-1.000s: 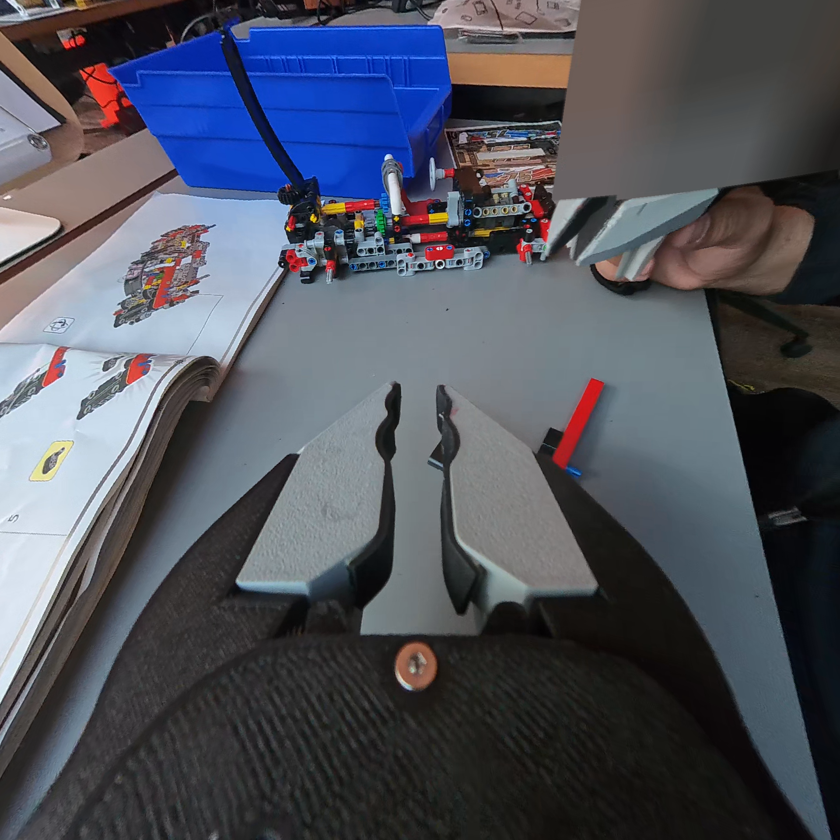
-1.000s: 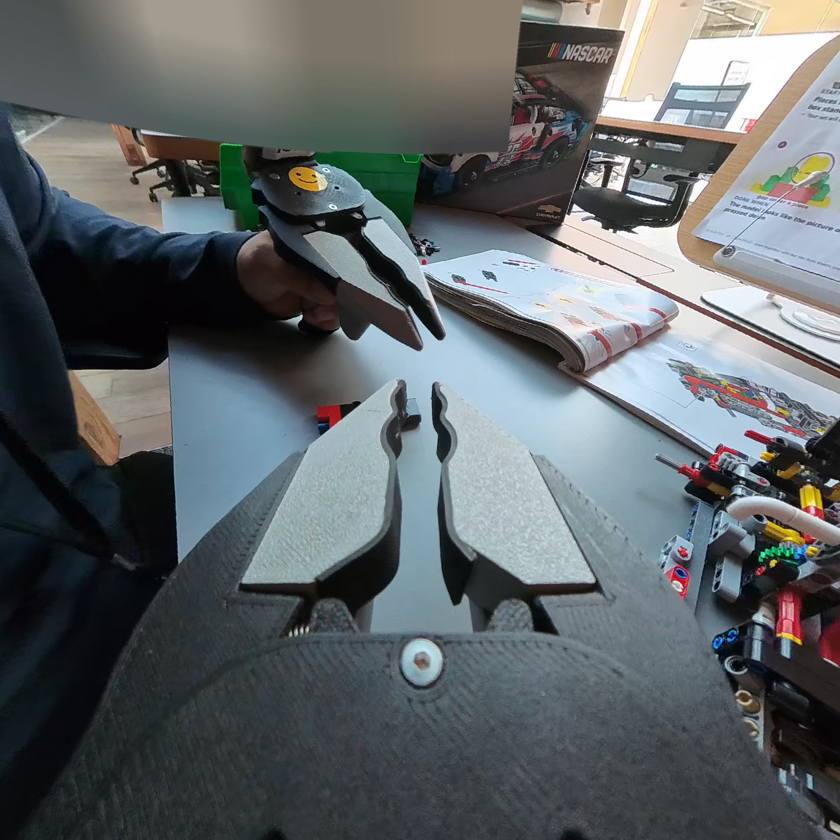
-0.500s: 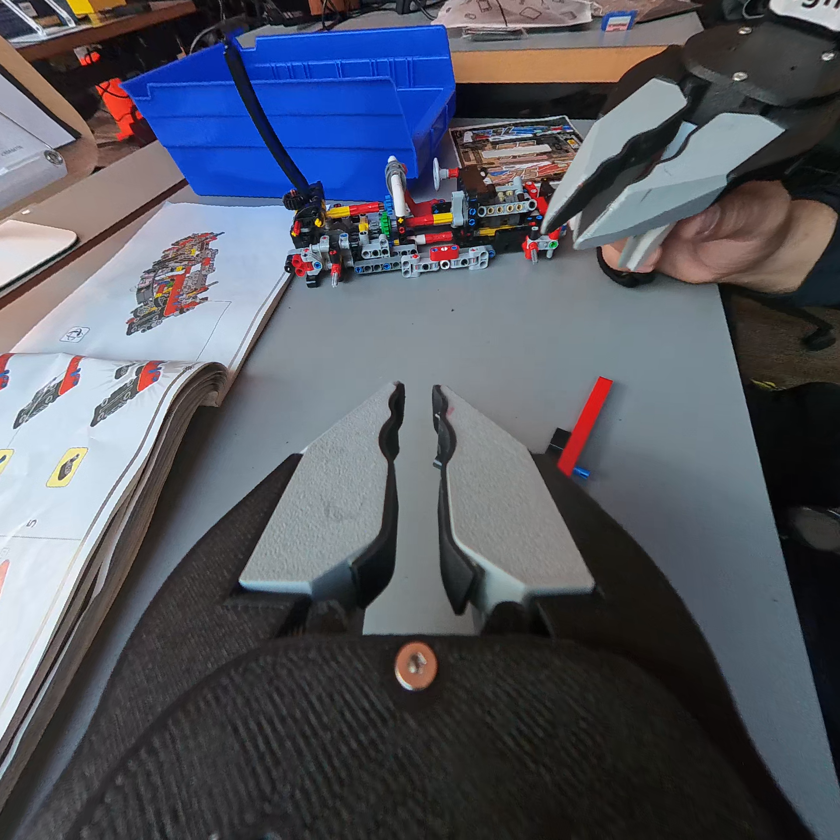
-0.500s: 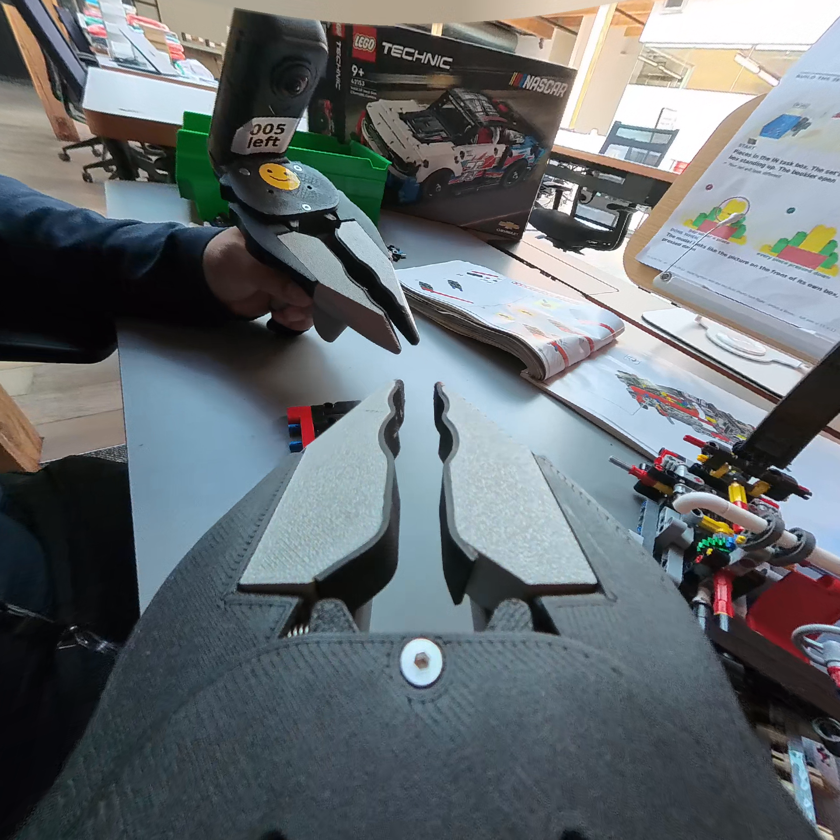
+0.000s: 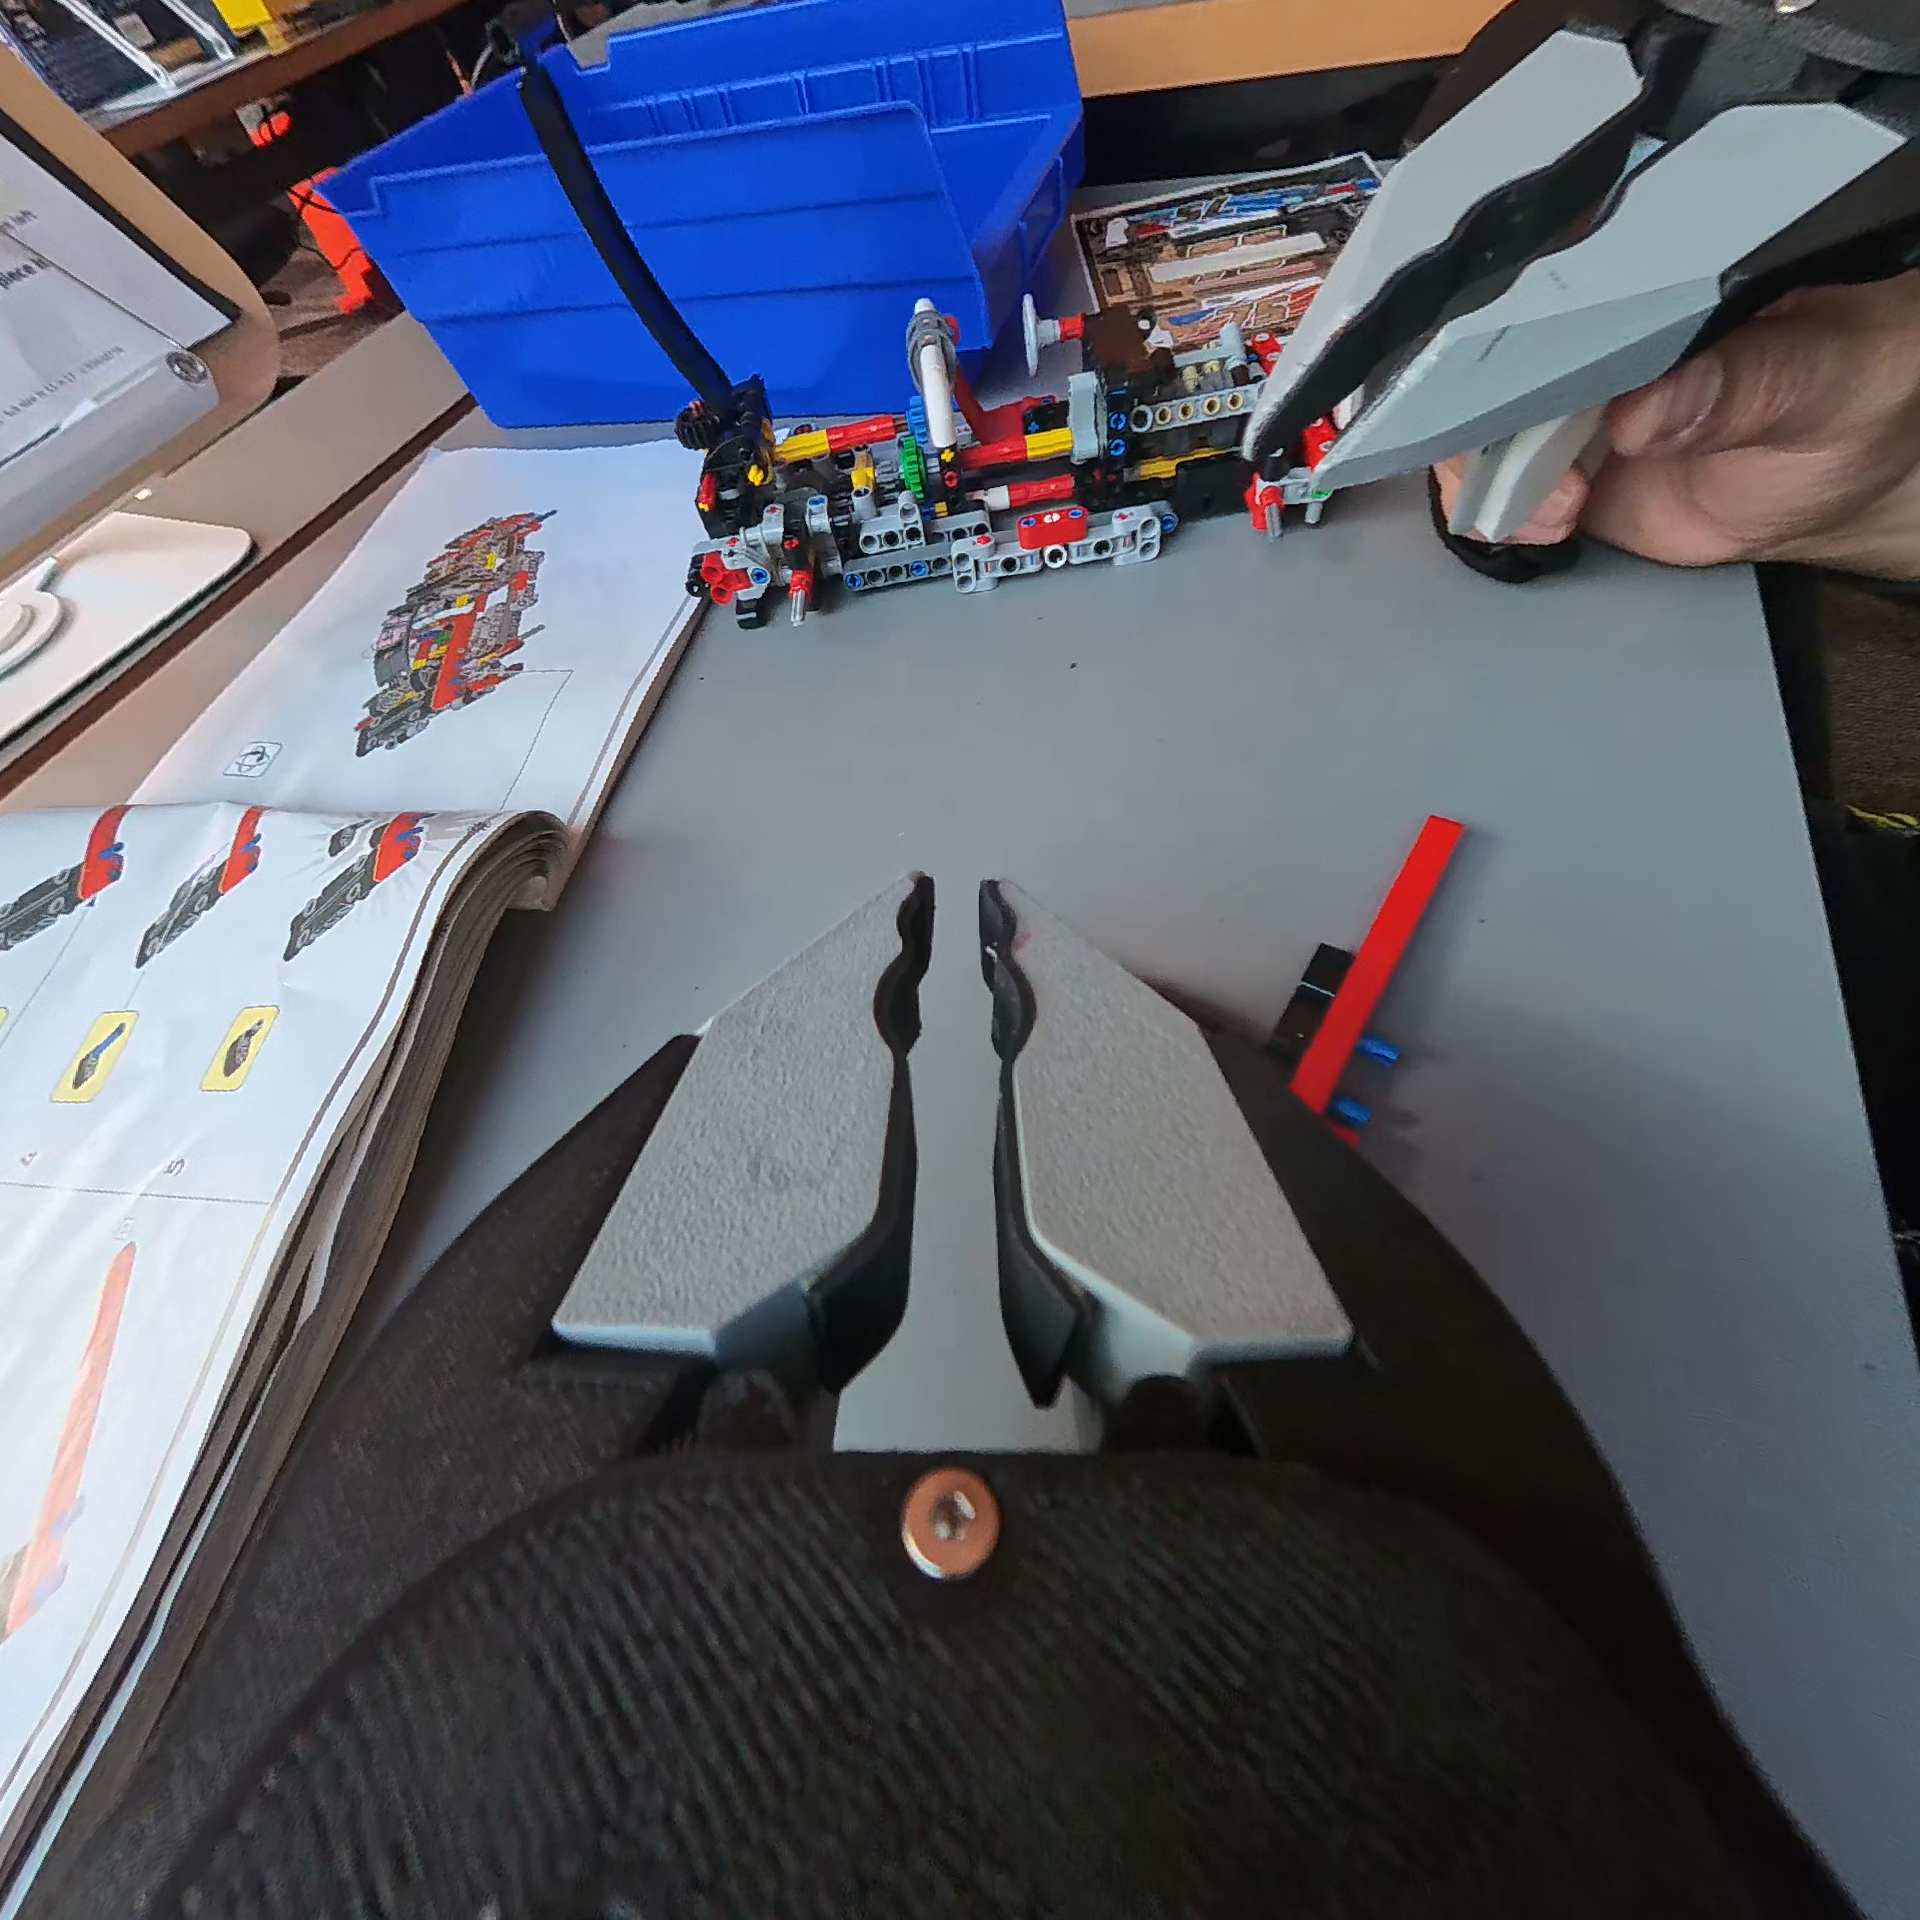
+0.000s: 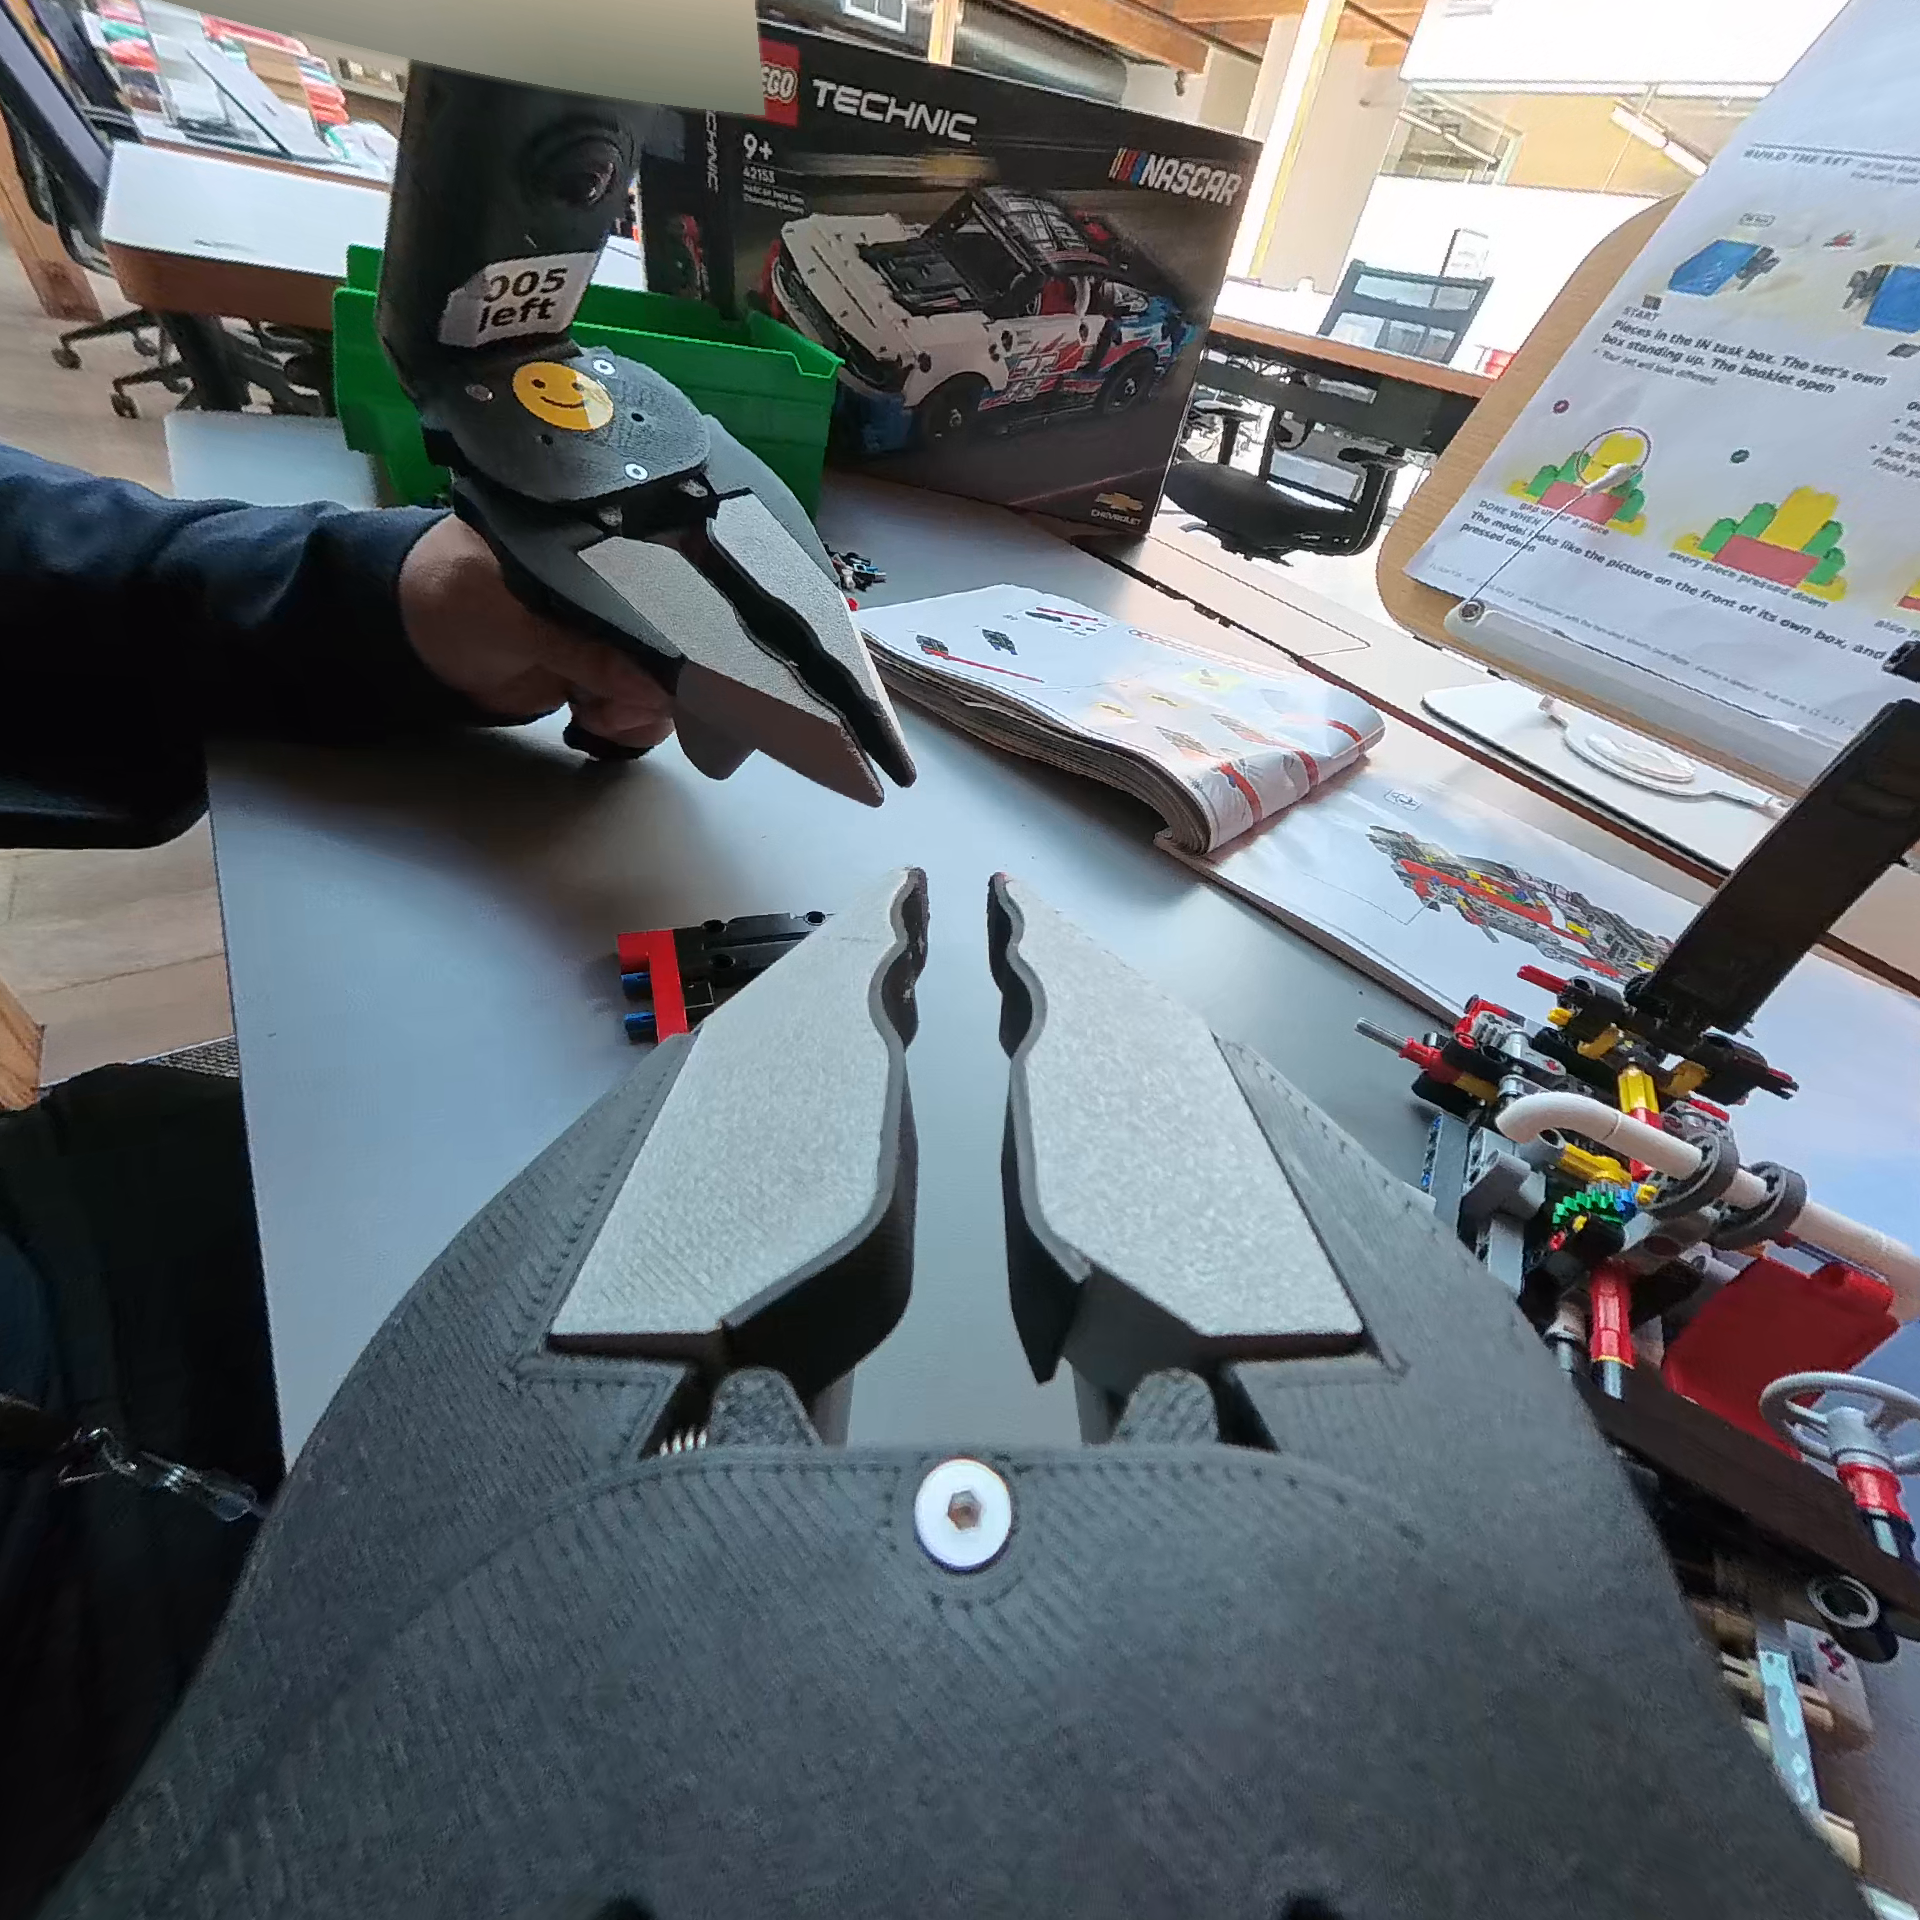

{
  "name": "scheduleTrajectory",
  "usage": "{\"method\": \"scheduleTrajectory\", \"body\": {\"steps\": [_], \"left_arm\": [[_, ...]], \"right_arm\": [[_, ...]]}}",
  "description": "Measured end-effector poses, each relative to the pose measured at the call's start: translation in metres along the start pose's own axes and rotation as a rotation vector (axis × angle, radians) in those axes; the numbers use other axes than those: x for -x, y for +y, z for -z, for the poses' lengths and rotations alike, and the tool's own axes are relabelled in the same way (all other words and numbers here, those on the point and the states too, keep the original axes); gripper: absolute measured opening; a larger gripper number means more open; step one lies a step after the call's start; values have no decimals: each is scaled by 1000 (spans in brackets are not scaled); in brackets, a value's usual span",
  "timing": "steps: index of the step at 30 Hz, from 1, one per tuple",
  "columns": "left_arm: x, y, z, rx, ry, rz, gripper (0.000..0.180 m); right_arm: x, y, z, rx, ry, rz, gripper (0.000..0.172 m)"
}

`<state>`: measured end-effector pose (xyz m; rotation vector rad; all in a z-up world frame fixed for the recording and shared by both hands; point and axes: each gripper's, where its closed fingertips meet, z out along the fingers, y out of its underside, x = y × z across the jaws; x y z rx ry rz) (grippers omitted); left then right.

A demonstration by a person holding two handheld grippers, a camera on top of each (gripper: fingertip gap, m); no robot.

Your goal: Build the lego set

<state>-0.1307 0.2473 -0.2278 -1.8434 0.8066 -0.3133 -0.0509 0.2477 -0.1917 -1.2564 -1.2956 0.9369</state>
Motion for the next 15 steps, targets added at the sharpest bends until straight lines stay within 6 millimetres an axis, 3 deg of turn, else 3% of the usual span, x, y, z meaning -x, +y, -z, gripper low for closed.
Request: {"method": "scheduleTrajectory", "body": {"steps": [15], "left_arm": [[3,2,-2,12,-1,28,4]], "right_arm": [[-1,0,0,-2,-11,-18,7]]}}
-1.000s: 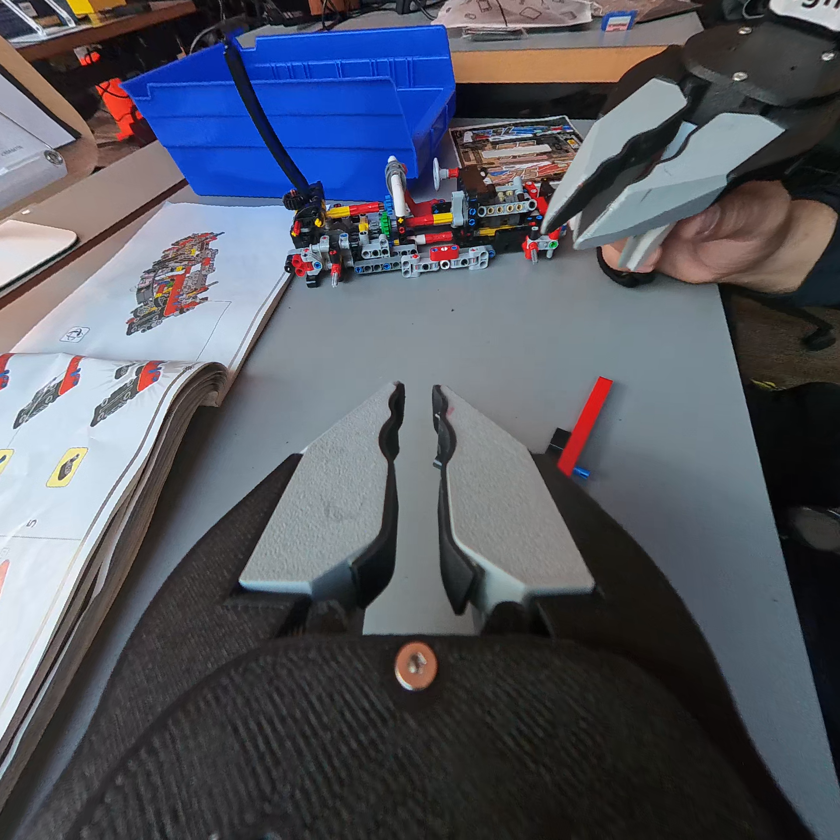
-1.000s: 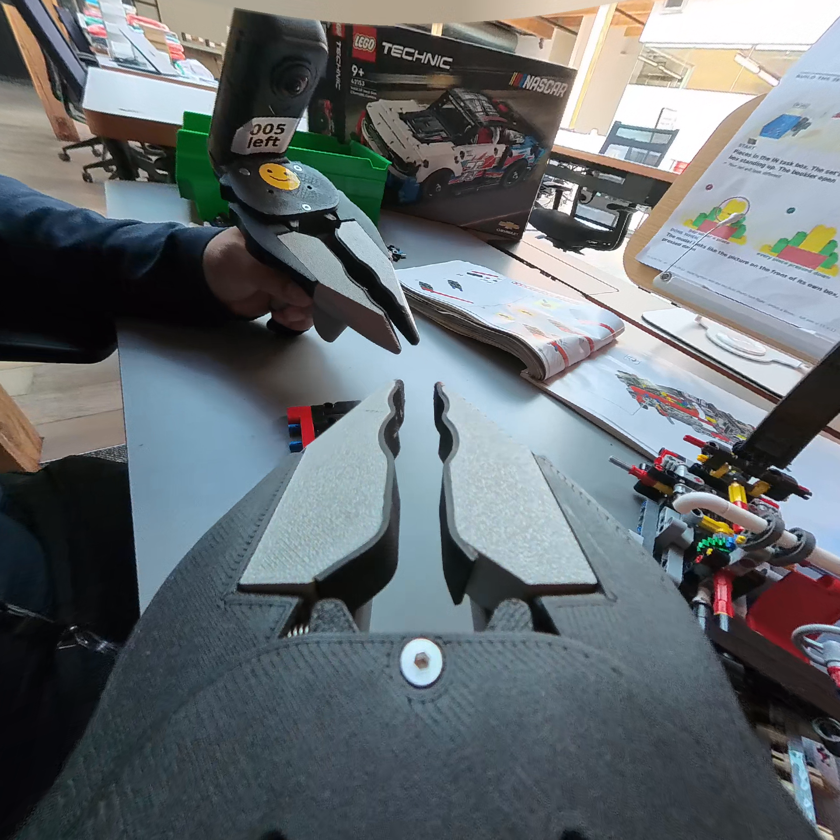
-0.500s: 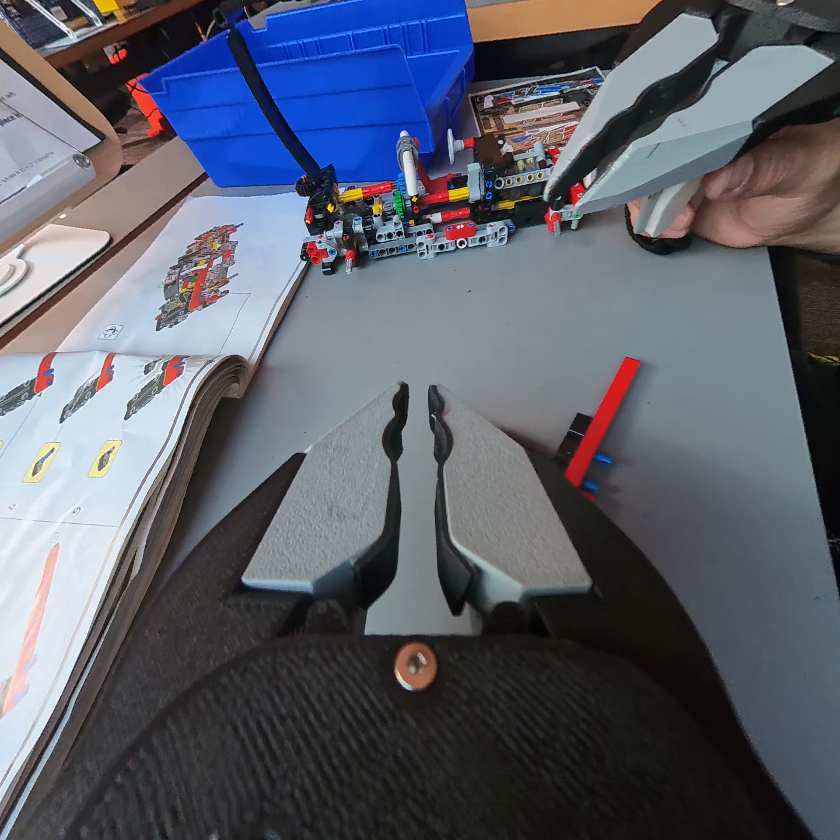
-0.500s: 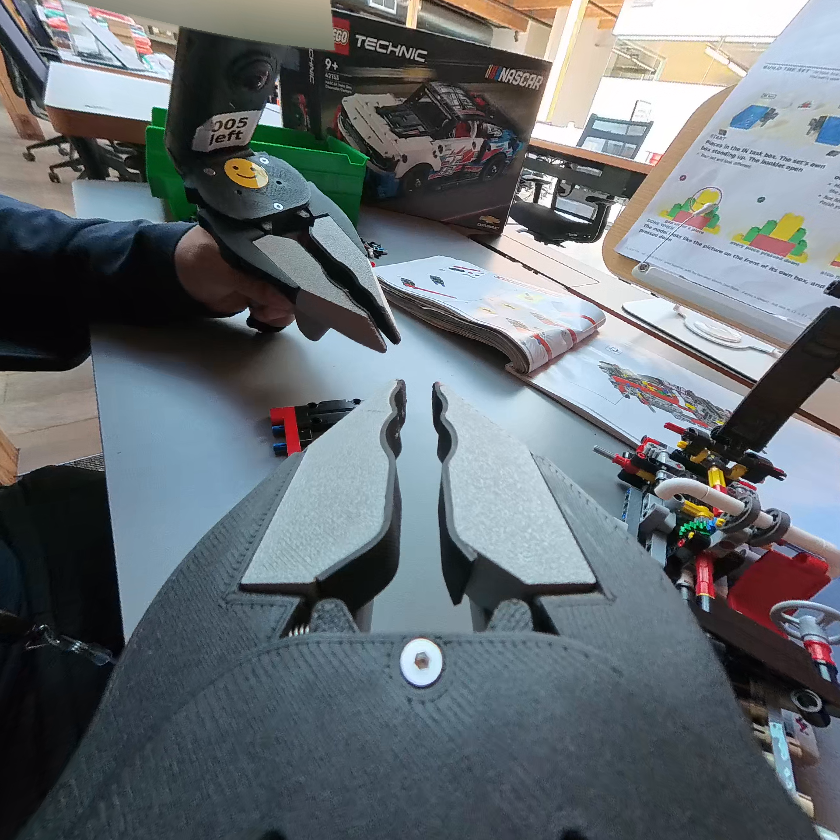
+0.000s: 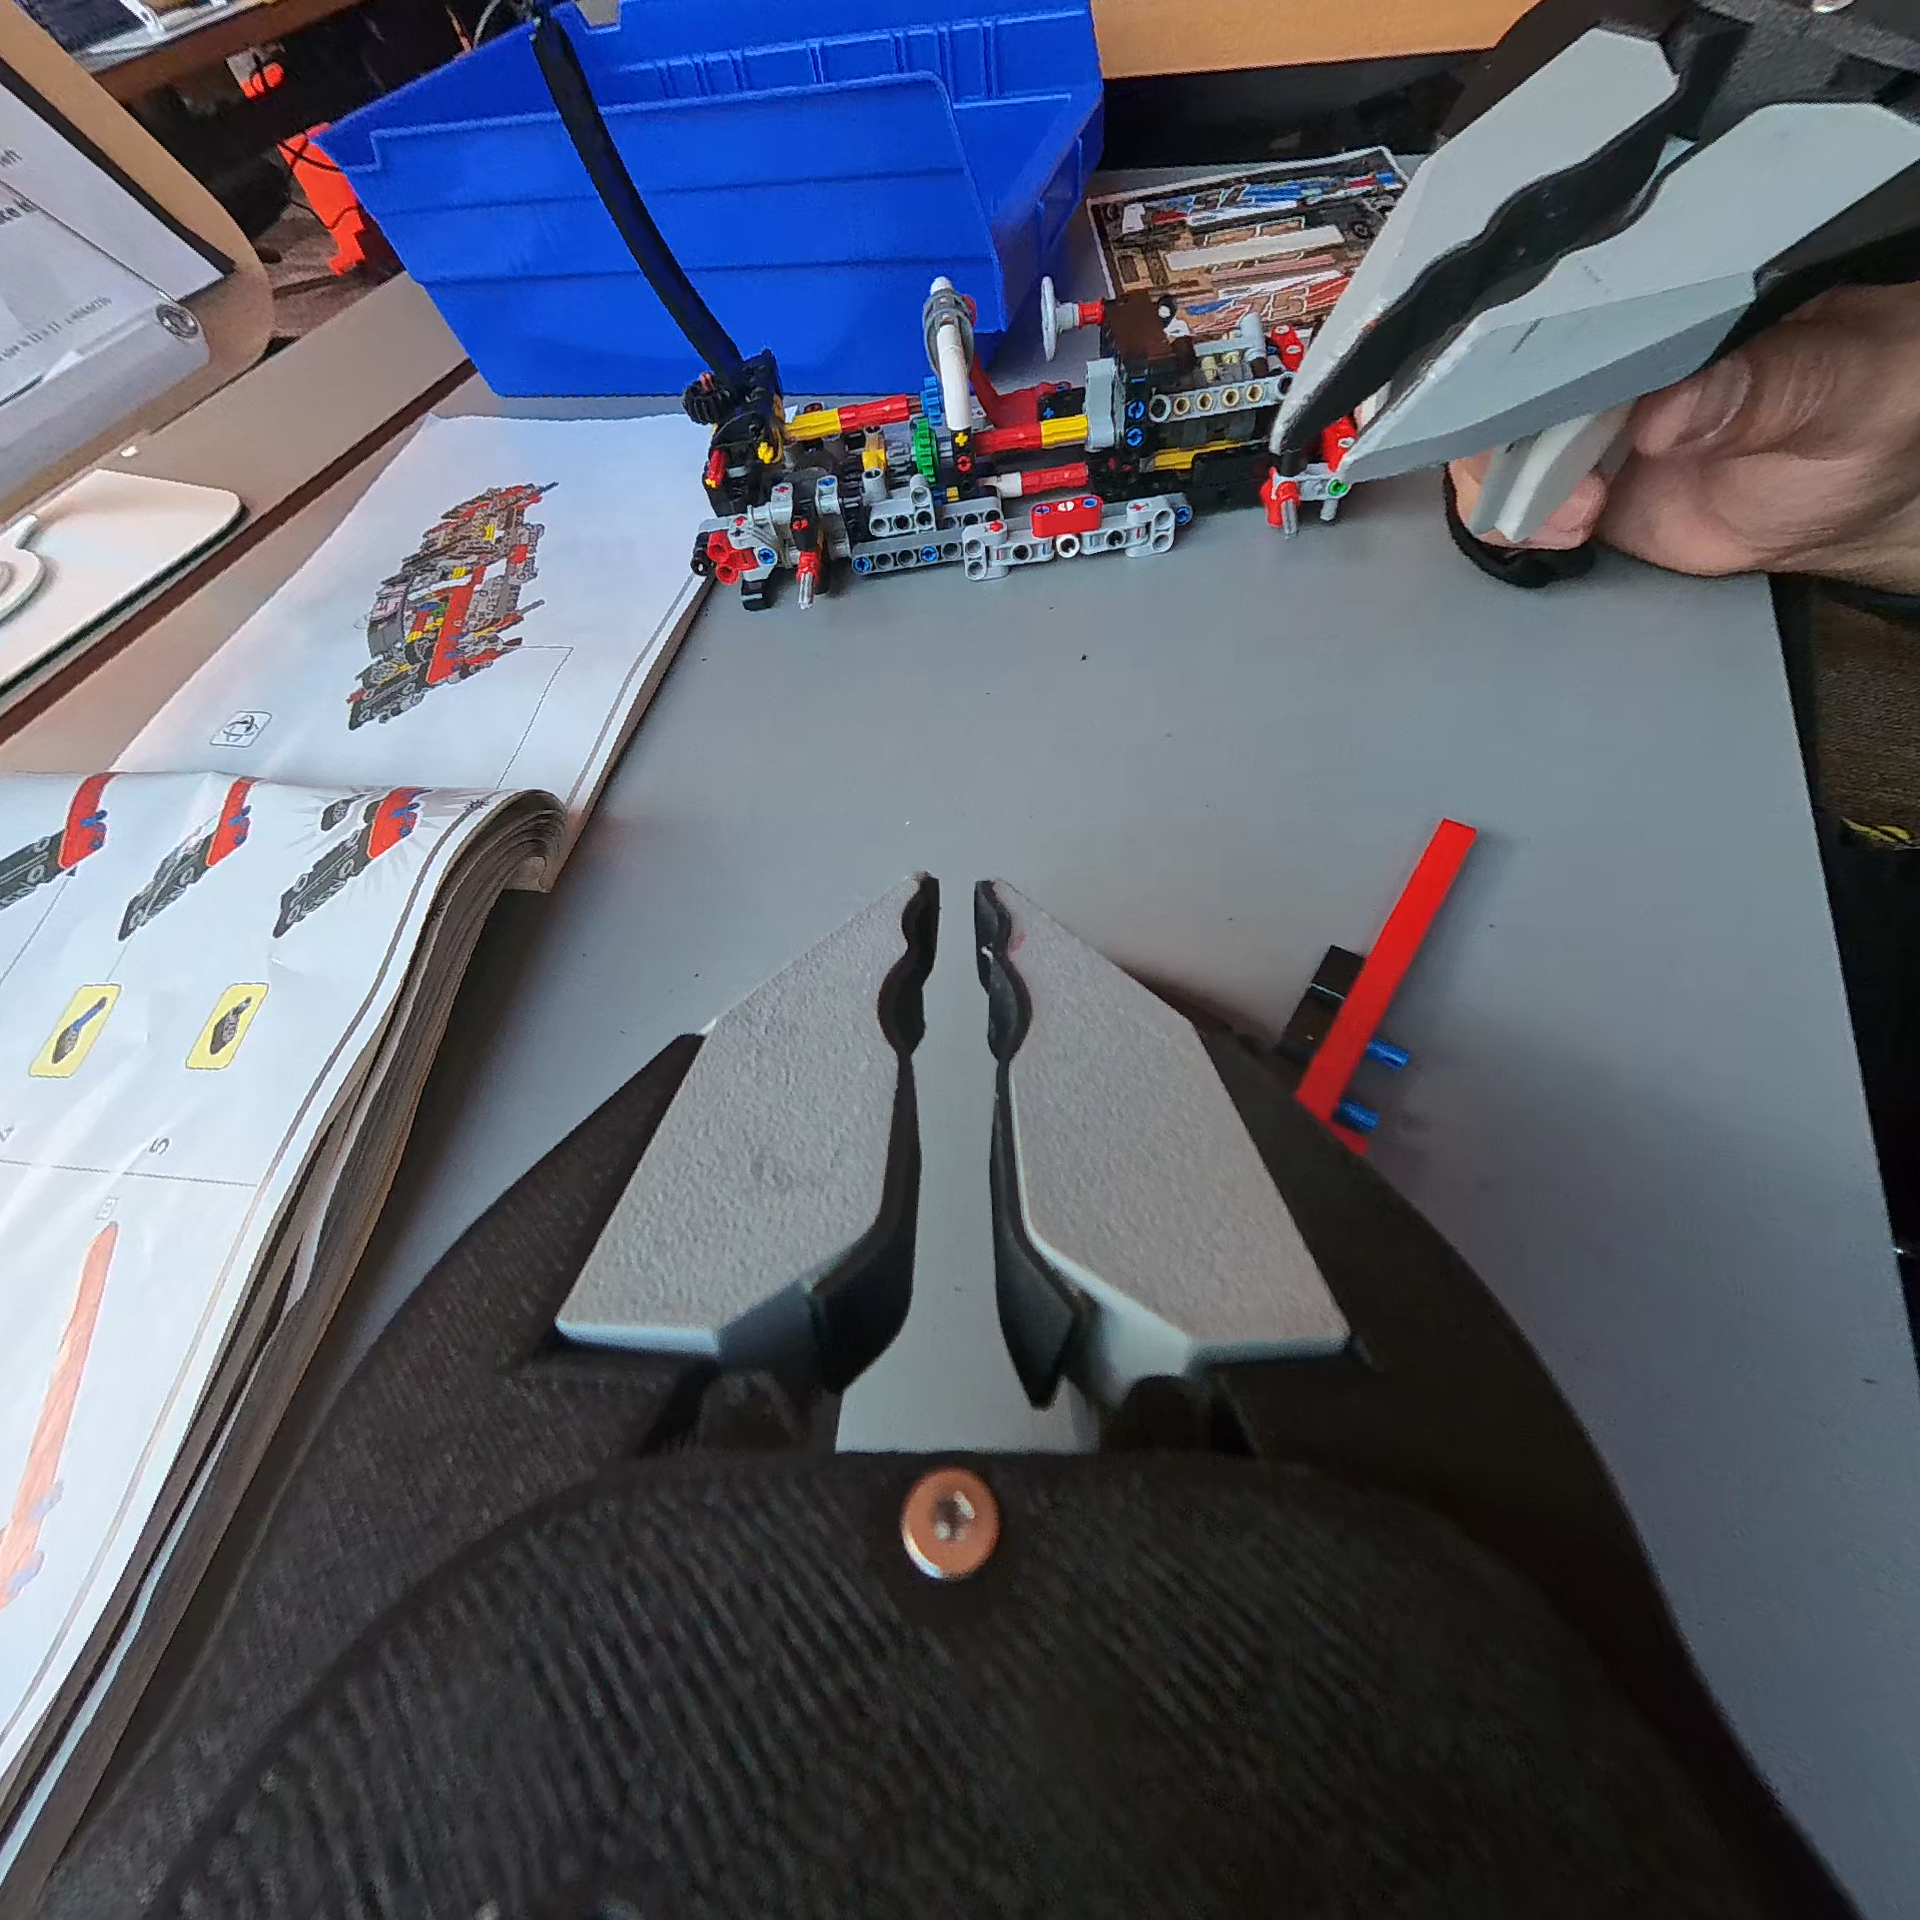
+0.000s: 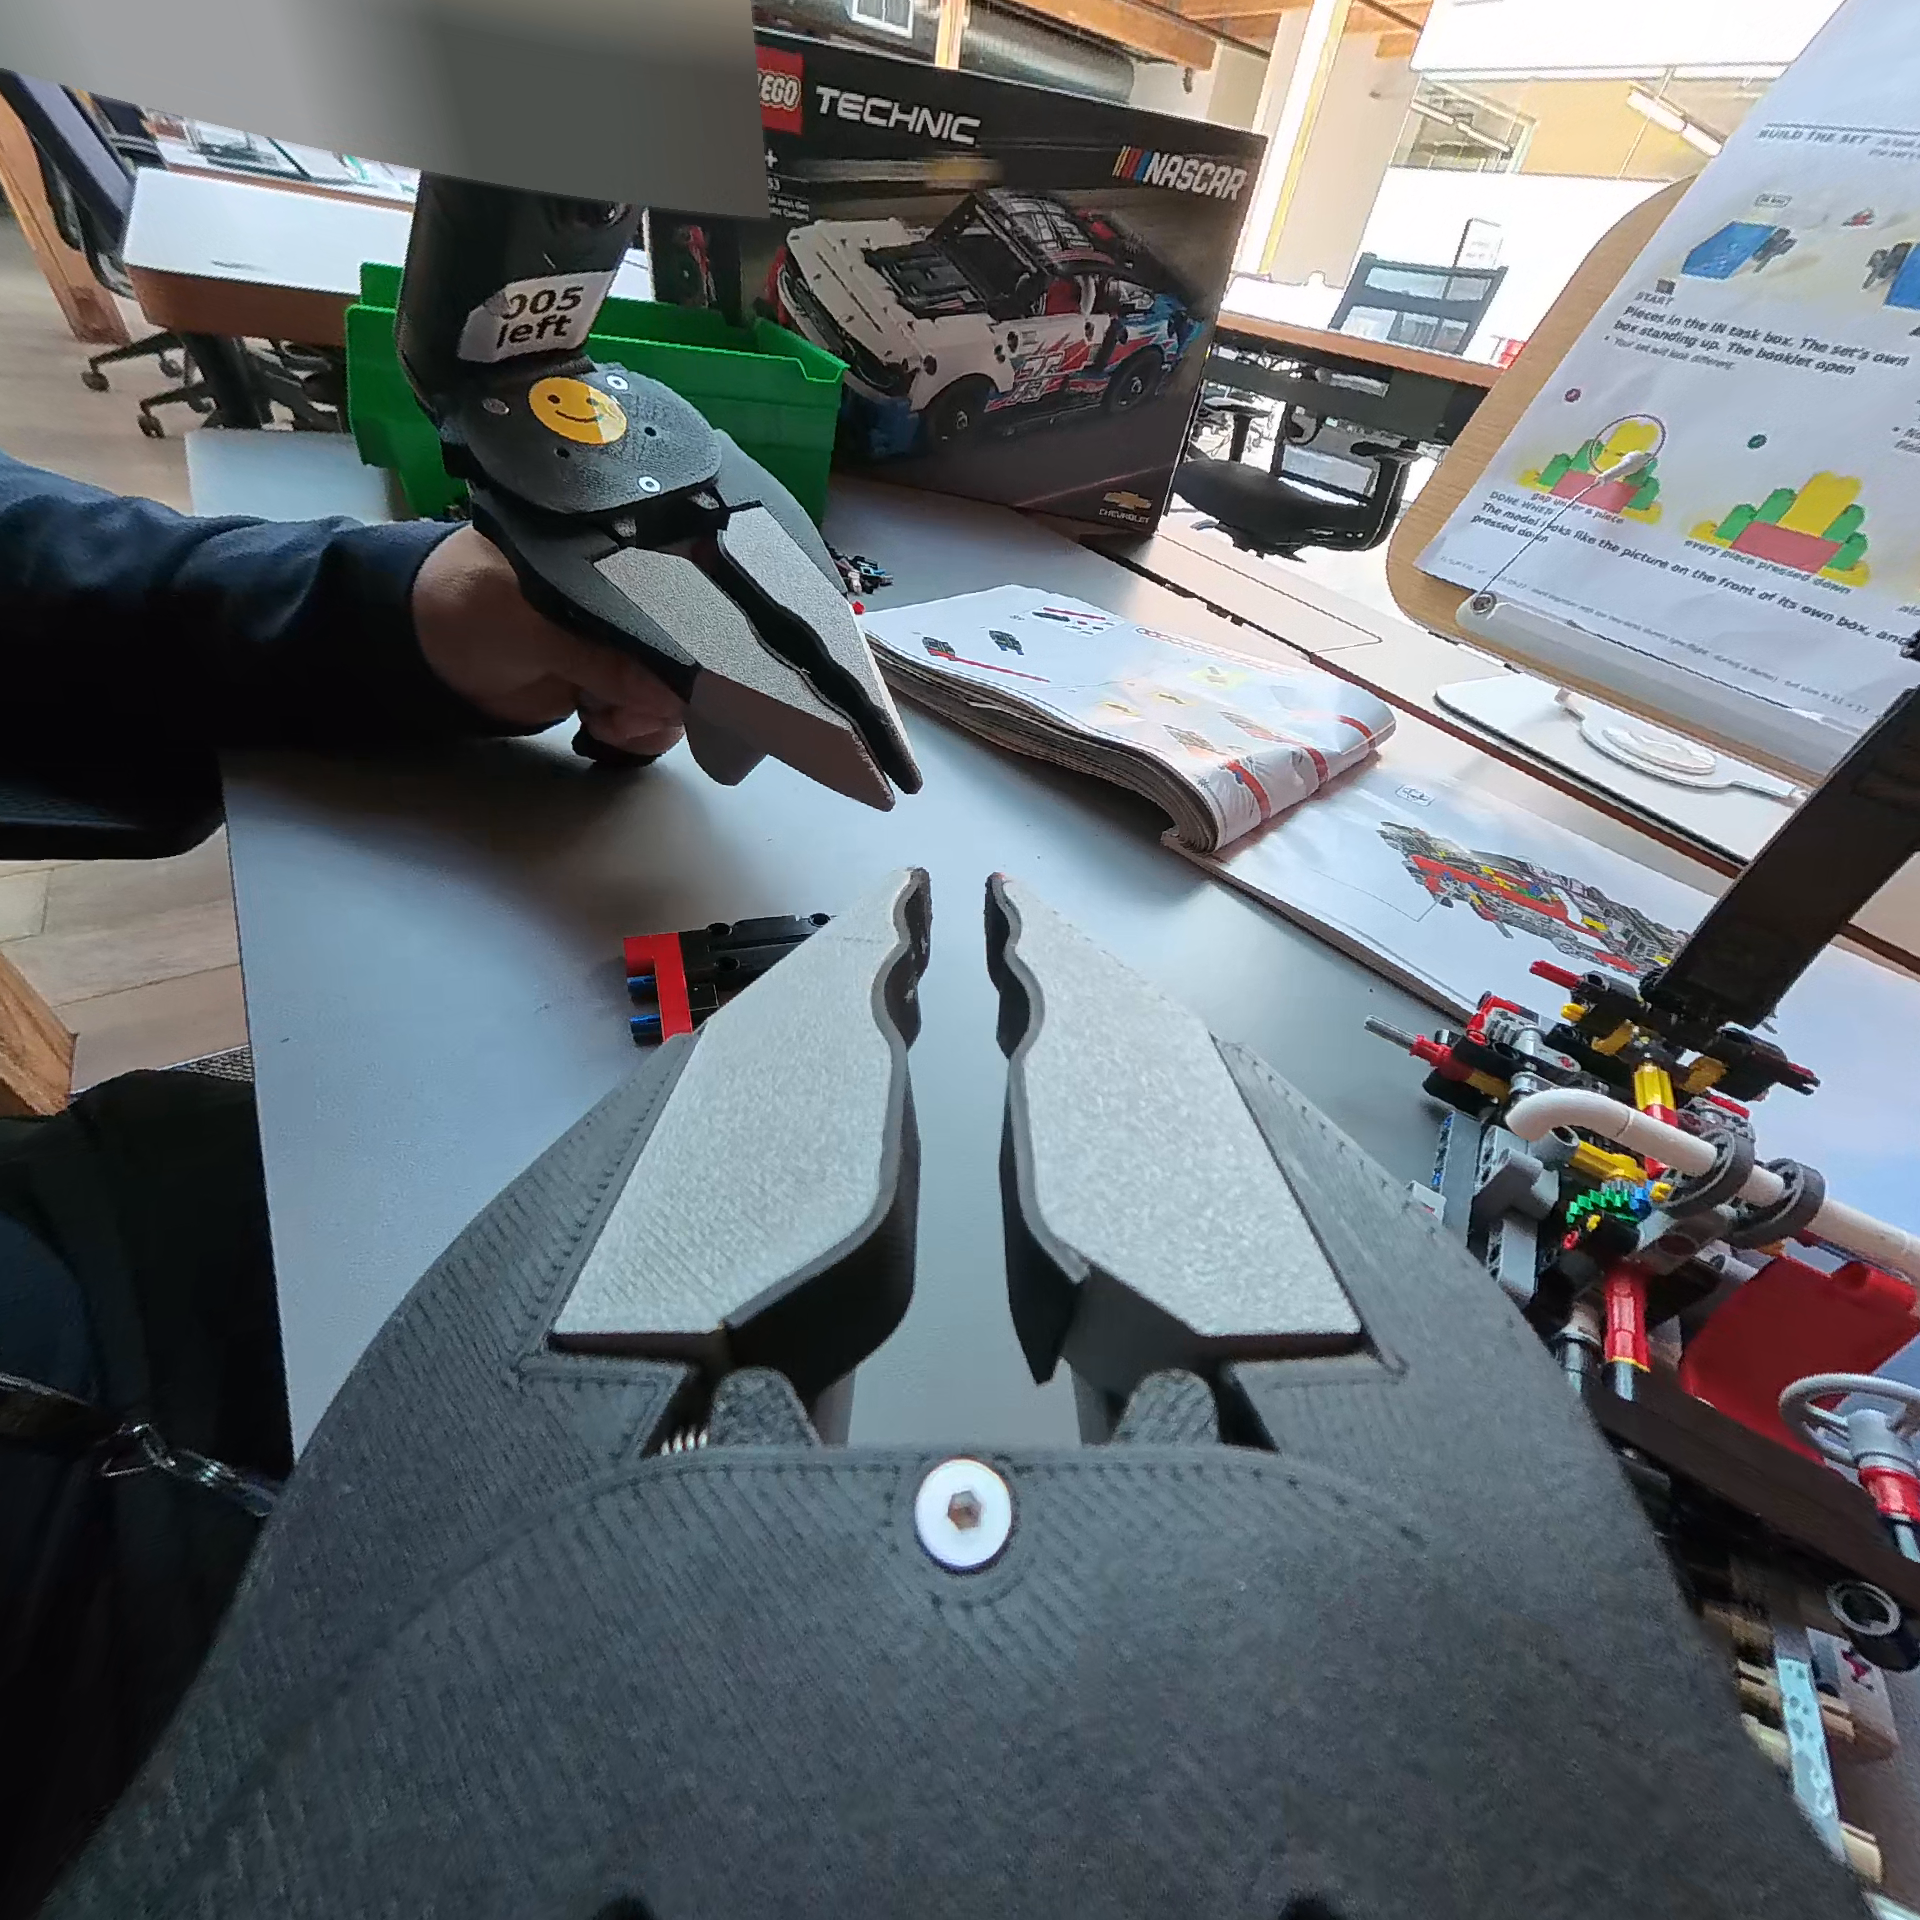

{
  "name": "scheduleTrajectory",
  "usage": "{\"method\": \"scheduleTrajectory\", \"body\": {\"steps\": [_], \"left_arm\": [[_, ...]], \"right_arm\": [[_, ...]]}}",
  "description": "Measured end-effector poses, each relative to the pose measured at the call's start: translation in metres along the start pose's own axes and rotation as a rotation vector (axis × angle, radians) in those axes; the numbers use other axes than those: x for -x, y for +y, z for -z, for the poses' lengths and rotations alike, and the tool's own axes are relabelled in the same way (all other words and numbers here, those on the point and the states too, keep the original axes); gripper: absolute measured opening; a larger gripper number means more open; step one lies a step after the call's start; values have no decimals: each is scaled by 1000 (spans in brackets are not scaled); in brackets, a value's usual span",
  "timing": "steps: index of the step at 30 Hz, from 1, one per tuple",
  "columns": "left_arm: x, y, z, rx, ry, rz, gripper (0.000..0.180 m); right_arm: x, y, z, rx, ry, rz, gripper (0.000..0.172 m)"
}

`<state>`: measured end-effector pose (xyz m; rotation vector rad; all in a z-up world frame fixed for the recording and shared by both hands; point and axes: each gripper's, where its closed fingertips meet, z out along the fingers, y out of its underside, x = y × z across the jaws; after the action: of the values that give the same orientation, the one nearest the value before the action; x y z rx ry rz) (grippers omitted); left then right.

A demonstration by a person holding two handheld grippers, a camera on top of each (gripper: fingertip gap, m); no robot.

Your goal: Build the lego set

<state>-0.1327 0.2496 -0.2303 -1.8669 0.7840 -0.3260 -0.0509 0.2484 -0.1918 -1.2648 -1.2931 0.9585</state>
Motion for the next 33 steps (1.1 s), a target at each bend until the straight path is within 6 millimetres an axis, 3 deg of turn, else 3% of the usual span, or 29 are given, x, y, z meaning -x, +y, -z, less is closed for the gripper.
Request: {"method": "scheduleTrajectory", "body": {"steps": [22,28,33], "left_arm": [[1,2,-1,12,-2,11,2],[3,3,0,16,-10,13,2],[3,5,-1,29,-16,-6,2]], "right_arm": [[4,0,-1,21,33,87,7],[-13,-23,22,-103,201,128,7],[-29,-38,58,-216,352,80,3]]}}
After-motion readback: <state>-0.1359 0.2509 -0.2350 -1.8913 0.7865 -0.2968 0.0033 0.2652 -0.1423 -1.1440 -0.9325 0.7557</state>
